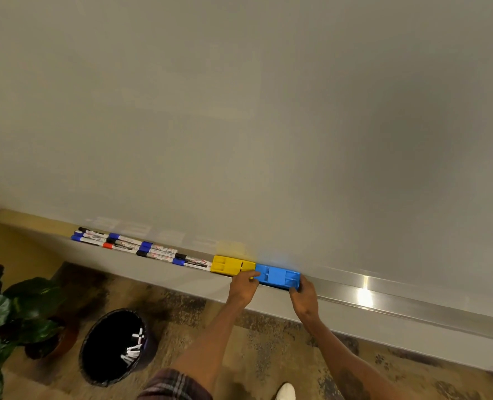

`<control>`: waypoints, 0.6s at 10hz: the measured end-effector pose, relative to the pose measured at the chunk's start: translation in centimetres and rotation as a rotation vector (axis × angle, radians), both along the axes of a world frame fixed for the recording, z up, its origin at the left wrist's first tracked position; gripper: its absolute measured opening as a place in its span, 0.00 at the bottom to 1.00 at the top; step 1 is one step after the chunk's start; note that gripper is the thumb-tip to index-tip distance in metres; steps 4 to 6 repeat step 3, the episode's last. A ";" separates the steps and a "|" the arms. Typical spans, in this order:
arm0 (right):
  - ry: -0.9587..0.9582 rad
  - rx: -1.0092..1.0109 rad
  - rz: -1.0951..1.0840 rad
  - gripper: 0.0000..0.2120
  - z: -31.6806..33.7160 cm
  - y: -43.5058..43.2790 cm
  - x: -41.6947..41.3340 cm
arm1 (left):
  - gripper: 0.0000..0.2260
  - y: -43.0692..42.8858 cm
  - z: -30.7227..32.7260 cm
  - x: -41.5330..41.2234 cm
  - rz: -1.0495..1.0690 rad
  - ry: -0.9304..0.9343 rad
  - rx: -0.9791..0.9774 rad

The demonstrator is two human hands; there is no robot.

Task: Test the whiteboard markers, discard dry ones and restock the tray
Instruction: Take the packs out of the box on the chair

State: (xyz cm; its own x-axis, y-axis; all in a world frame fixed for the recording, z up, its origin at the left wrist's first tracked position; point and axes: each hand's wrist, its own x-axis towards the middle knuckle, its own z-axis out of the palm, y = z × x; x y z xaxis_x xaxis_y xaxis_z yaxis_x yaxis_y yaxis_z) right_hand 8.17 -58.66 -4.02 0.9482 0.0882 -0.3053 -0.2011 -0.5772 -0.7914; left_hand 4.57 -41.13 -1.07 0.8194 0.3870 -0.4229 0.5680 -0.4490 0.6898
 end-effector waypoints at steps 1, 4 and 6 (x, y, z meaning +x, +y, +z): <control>-0.008 -0.110 -0.036 0.17 0.8 0.6 -0.6 | 0.15 0.9 0.2 -0.1 -0.045 -0.024 -0.011; -0.084 -0.274 0.003 0.23 3.5 4.2 -2.2 | 0.13 4.6 1.0 -1.1 -0.184 -0.088 -0.019; -0.084 -0.274 0.003 0.23 3.5 4.2 -2.2 | 0.13 4.6 1.0 -1.1 -0.184 -0.088 -0.019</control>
